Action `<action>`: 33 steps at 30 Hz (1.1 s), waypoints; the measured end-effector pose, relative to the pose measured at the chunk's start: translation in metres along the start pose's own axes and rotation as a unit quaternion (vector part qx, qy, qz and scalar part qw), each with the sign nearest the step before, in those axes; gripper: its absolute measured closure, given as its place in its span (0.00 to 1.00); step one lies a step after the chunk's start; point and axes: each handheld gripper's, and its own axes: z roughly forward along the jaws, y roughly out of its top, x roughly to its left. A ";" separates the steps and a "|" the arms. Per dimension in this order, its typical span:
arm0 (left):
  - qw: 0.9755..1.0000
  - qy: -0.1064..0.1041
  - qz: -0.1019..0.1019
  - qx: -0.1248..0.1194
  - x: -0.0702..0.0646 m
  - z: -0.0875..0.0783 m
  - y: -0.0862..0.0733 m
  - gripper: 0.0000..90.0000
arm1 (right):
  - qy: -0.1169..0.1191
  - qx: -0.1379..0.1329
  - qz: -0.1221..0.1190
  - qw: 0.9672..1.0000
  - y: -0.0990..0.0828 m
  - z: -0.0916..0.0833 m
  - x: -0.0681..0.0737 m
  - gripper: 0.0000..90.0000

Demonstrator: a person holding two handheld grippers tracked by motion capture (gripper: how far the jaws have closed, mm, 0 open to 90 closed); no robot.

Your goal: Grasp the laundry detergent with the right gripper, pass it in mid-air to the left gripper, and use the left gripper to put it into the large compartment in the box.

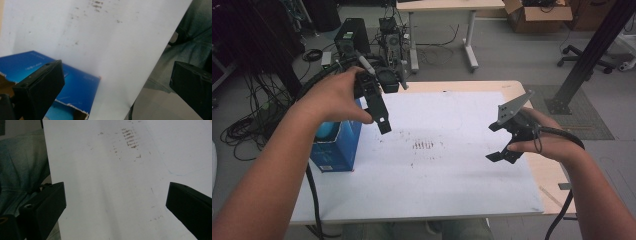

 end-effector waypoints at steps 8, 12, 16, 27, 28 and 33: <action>0.997 -0.001 0.069 0.019 -0.008 0.019 0.013 0.00 | 0.011 0.031 -0.012 0.999 0.003 -0.001 -0.009 0.04; 0.996 -0.013 0.085 0.018 -0.007 0.032 0.015 0.00 | 0.019 0.040 -0.016 0.999 0.006 0.001 -0.014 0.04; 0.995 -0.017 0.093 0.031 -0.006 0.043 0.017 0.00 | 0.025 0.053 -0.018 0.998 0.008 0.005 -0.019 0.04; 0.993 -0.027 0.109 0.043 -0.010 0.054 0.026 0.00 | 0.033 0.062 -0.022 0.997 0.010 0.012 -0.022 0.04; 0.993 -0.026 0.108 0.041 -0.010 0.054 0.027 0.00 | 0.033 0.062 -0.022 0.997 0.010 0.013 -0.022 0.04; 0.993 -0.027 0.104 0.038 -0.008 0.053 0.025 0.00 | 0.035 0.062 -0.023 0.997 0.010 0.013 -0.021 0.04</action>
